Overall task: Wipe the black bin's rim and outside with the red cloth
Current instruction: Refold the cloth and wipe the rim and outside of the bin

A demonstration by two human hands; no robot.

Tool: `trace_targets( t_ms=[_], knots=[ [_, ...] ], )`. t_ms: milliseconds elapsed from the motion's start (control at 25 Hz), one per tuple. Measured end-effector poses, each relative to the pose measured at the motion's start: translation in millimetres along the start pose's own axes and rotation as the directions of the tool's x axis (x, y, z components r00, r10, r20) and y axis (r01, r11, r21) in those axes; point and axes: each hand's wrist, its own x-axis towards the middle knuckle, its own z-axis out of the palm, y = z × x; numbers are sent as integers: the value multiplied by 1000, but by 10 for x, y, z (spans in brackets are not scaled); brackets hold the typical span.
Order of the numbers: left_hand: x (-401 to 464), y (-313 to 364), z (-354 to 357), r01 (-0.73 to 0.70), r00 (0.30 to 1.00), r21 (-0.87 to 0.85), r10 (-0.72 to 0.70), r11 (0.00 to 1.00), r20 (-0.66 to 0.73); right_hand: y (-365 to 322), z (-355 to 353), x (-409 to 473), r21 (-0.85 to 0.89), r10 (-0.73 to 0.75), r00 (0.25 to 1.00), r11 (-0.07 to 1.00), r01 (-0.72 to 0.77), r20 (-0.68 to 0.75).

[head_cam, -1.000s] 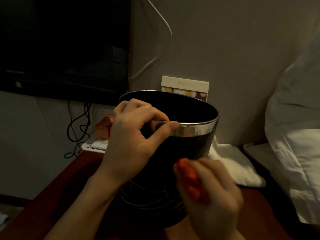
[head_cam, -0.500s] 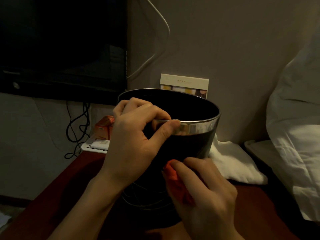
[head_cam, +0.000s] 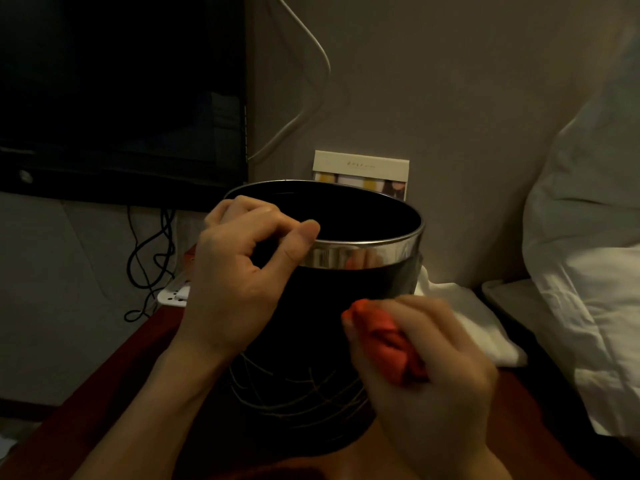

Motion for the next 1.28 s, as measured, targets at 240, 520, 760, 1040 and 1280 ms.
trace_targets(
  t_ms=[240, 520, 760, 1040, 1280],
  knots=[
    [-92, 236, 148, -65, 997, 154, 55, 986, 62, 97, -139, 189, 4, 188, 972, 982, -189, -140],
    [-29, 49, 29, -5, 1000, 1, 5, 1000, 27, 28, -125, 173, -70, 49, 983, 996, -63, -176],
    [-18, 30, 24, -16, 1000, 0, 16, 1000, 13, 14, -29, 67, -90, -94, 995, 992, 91, -33],
    [3, -37, 10, -22, 999, 0, 22, 1000, 27, -174, 287, -269, -113, -244, 940, 954, 276, 238],
    [-6, -48, 11, -25, 1000, -1, 25, 1000, 18, 30, -27, 57, -20, 55, 996, 998, -57, -71]
  ],
)
